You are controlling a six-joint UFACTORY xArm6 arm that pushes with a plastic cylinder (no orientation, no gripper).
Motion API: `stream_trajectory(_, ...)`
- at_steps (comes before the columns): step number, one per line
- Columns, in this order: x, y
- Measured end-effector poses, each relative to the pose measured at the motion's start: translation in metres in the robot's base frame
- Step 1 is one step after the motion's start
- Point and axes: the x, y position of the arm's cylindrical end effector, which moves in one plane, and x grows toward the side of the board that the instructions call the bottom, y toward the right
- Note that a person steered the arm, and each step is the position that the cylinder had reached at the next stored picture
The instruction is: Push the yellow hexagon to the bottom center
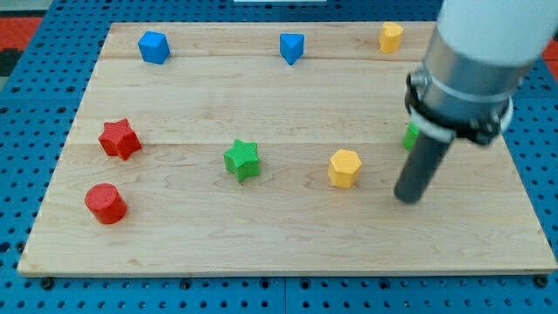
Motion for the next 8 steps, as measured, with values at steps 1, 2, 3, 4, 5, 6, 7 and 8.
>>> stream_trajectory(1, -0.036, -0.028)
stream_trajectory(2, -0.02, -0.054)
stream_trajectory(3, 0.007, -0.096)
stream_trajectory(4, 0.009, -0.111)
stream_trajectory(5, -0.036, -0.085)
stream_trajectory(6, -0.015, -0.099)
stream_trajectory(7, 0.0, -0.138)
stream_trajectory(8, 0.006, -0.155)
